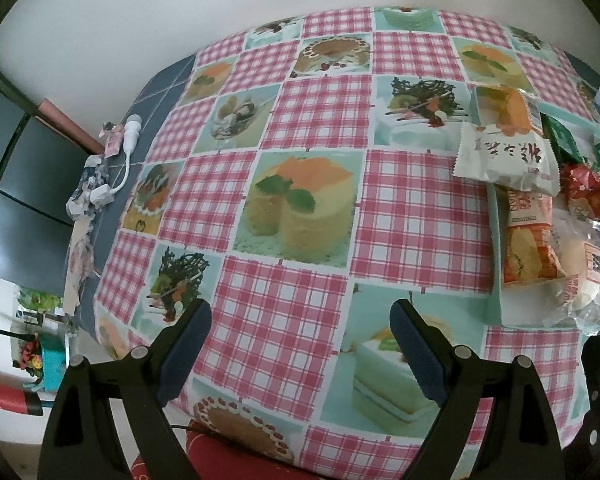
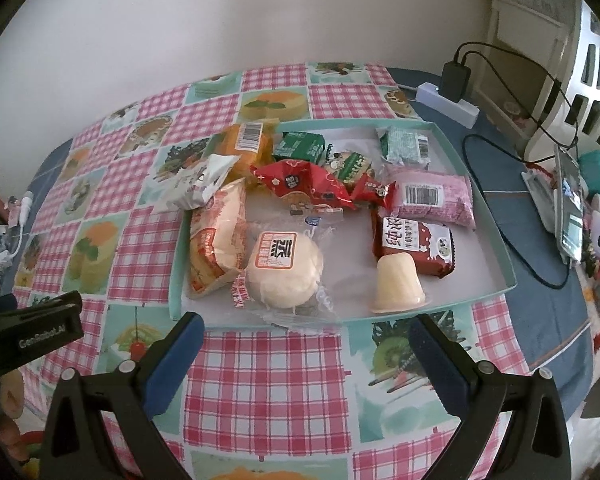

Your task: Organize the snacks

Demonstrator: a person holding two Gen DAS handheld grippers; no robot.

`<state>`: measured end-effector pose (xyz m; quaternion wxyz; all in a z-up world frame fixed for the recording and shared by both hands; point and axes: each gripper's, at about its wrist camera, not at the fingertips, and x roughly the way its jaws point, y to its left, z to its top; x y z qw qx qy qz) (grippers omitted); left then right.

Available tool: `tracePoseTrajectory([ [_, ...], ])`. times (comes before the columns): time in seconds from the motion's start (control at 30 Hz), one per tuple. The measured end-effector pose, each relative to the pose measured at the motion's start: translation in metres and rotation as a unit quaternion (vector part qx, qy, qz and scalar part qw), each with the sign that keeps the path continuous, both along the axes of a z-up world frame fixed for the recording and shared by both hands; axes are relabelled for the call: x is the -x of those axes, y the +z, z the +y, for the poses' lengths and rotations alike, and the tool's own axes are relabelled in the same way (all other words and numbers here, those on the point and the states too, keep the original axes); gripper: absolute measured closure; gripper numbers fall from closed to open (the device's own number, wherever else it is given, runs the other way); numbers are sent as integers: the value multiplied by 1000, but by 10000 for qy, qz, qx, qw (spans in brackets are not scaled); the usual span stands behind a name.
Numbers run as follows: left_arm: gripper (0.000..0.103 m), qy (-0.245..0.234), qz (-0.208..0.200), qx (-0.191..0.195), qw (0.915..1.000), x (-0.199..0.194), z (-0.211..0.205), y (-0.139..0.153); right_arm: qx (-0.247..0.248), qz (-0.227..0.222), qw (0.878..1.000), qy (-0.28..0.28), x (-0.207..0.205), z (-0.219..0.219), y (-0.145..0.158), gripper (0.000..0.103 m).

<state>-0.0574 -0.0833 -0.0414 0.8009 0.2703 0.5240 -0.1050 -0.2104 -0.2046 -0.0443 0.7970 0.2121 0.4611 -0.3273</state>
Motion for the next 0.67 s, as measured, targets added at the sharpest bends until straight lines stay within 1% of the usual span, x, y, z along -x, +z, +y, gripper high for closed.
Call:
tracePoseTrajectory([
  [0.3, 12, -5, 25, 134, 9999, -2, 4, 3, 187, -22, 9997, -137, 2, 2, 3, 0],
  [0.53, 12, 22, 106, 341, 9994, -4, 11, 6, 344, -82, 9992, -196, 3, 6, 6, 0],
  [0.67, 12, -120, -66, 422, 9990, 0, 12, 11, 338, -107, 9989, -323, 7, 4, 6, 0],
])
